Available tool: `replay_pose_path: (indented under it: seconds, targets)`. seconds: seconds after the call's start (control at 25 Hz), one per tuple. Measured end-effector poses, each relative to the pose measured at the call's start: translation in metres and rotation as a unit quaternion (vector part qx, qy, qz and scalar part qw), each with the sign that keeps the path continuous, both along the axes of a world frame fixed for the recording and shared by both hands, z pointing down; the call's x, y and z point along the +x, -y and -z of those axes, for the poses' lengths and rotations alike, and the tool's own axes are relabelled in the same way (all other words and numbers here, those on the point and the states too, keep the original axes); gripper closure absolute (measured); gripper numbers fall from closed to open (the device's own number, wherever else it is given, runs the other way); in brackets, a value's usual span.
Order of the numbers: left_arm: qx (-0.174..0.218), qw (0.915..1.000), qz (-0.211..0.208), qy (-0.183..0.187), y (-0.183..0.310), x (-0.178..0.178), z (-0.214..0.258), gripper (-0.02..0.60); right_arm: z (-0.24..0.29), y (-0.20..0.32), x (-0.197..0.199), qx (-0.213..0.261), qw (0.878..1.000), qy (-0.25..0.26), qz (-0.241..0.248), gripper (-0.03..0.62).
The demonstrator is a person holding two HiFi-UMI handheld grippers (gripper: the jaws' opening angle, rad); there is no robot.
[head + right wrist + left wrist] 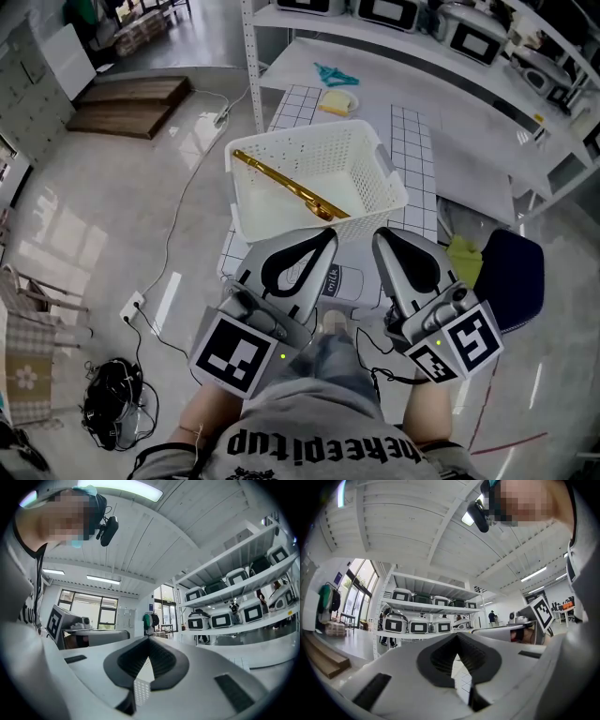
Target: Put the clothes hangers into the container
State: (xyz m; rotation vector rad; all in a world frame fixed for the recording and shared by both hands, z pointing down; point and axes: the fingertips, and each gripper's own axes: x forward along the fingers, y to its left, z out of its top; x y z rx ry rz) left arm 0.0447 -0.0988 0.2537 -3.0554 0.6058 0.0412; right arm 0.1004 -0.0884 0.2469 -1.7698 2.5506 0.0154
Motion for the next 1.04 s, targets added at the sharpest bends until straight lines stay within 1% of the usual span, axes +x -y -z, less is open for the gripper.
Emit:
replay_pose_path:
  seconds: [0.2, 0.52, 1.04]
  targets:
    - [0.002, 1.0000, -0.004, -0.003, -0.003, -0.003, 0.002, 0.566, 0.001, -0.004, -0.005, 0.002, 1.000, -0.002, -0.006, 0.586]
    - [0.000, 1.0000, 0.000, -0.003, 0.002, -0.009, 0.001, 0.566, 0.001, 0.002, -0.014, 0.001, 1.000, -0.002, -0.001, 0.585]
    - [-0.012, 0.9999, 0.003, -0.003, 0.008, -0.022, -0.008, 0.566, -0.006, 0.010, -0.029, -0.005, 1.000, -0.004, 0.007, 0.585]
